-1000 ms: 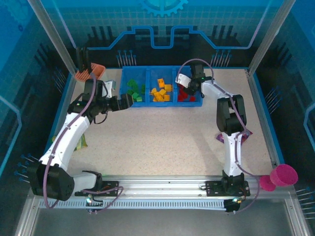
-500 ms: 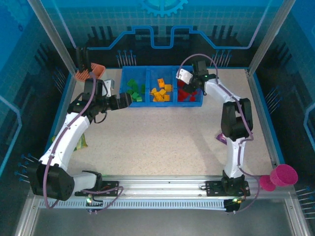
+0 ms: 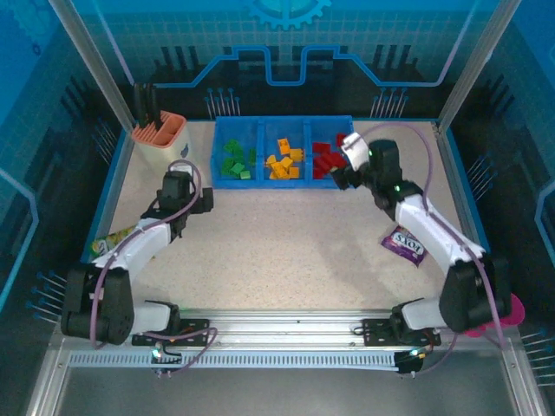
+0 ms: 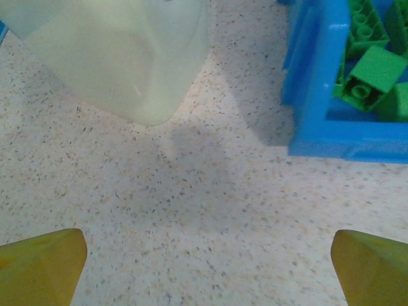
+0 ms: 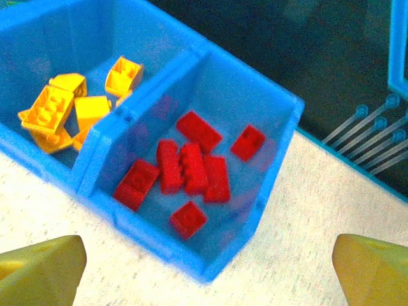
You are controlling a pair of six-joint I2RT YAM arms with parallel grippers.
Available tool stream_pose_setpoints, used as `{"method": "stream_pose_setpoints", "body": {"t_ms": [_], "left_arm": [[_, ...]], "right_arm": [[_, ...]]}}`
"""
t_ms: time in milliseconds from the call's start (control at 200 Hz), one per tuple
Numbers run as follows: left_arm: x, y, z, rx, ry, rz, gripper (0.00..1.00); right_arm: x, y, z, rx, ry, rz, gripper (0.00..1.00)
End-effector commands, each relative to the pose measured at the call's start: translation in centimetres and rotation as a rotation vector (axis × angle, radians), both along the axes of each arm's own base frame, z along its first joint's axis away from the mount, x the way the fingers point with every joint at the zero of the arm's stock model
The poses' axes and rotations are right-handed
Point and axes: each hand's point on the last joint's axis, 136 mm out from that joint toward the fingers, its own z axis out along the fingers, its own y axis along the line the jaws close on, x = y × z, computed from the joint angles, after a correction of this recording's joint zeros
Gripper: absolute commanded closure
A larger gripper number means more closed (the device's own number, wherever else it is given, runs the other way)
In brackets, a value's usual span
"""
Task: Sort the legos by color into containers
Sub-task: Reset both arms
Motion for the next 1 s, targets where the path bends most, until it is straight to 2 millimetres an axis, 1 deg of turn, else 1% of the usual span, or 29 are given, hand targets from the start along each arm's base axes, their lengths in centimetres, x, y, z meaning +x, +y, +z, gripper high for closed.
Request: {"method": "stream_pose_setpoints", "body": {"t_ms": [0, 30, 40, 95, 150, 190, 240, 265, 280, 315, 355, 385, 430, 475, 565, 605, 645, 806, 991], "left_arm": [[3.3, 0.2, 2.3, -0.009, -0.249, -0.027, 0.01], [3.5, 0.3, 1.9, -0.025, -0.26, -0.018, 0.01], [3.5, 0.2, 1.4, -0.03, -0.244, -0.021, 0.01], [3.6, 0.2, 0.1, -0.036, -0.234, -0.026, 0.01], [3.4, -0.5, -1.1, -0.047, -0.251, -0.07, 0.01], [3.3, -0.8, -1.0, -0.04, -0.304, -0.094, 0.01], [2.4, -0.9, -1.4, -0.06, -0.316, -0.095, 0.01], [2.1, -1.0, -1.3, -0.059, -0.356, -0.105, 0.01], [1.8, -1.1, -1.6, -0.061, -0.372, -0.117, 0.01], [1.6, -0.9, -1.0, -0.044, -0.448, -0.112, 0.01], [1.0, -0.4, -1.2, -0.062, -0.435, -0.085, 0.01], [0.9, -0.1, -1.2, -0.07, -0.433, -0.069, 0.01], [1.4, -0.1, -1.1, -0.075, -0.44, -0.079, 0.01], [1.7, -0.3, -1.5, -0.084, -0.398, -0.089, 0.01], [2.3, 0.0, -1.8, -0.08, -0.362, -0.072, 0.01], [2.3, -0.1, -1.7, -0.08, -0.366, -0.074, 0.0], [2.2, -0.1, -1.8, -0.079, -0.366, -0.075, 0.0], [2.3, -0.1, -1.7, -0.079, -0.367, -0.074, 0.01], [2.3, -0.1, -1.7, -0.079, -0.367, -0.075, 0.01]], "right_arm": [[-1.1, -2.2, -0.3, 0.179, -0.107, -0.168, 0.0], [-1.8, -3.1, -1.2, 0.19, -0.108, -0.198, 0.0], [-1.8, -3.3, -1.0, 0.199, -0.128, -0.207, 0.0], [-2.6, -4.5, -2.1, 0.22, -0.178, -0.241, 0.0], [-3.3, -5.6, -3.6, 0.24, -0.211, -0.267, 0.0], [-3.7, -6.3, -4.4, 0.246, -0.226, -0.287, 0.0], [-4.0, -7.2, -5.3, 0.252, -0.24, -0.315, 0.0], [-4.0, -7.4, -5.6, 0.26, -0.245, -0.321, 0.0], [-3.9, -7.5, -5.8, 0.26, -0.248, -0.318, 0.0], [-3.8, -7.6, -6.4, 0.251, -0.246, -0.312, 0.0], [-3.5, -7.5, -6.8, 0.241, -0.258, -0.299, 0.0], [-3.3, -7.3, -7.0, 0.234, -0.266, -0.284, 0.0], [-2.8, -7.0, -7.4, 0.226, -0.263, -0.268, 0.0], [-2.2, -7.1, -8.3, 0.224, -0.227, -0.277, 0.0], [-1.3, -6.8, -10.3, 0.215, -0.188, -0.265, 0.0], [-1.2, -7.2, -10.9, 0.221, -0.188, -0.279, 0.0], [-1.0, -7.5, -10.7, 0.221, -0.208, -0.299, 0.0], [-0.3, -7.8, -11.3, 0.262, -0.132, -0.288, 0.0], [-0.4, -7.8, -11.3, 0.276, -0.126, -0.277, 0.0]]}}
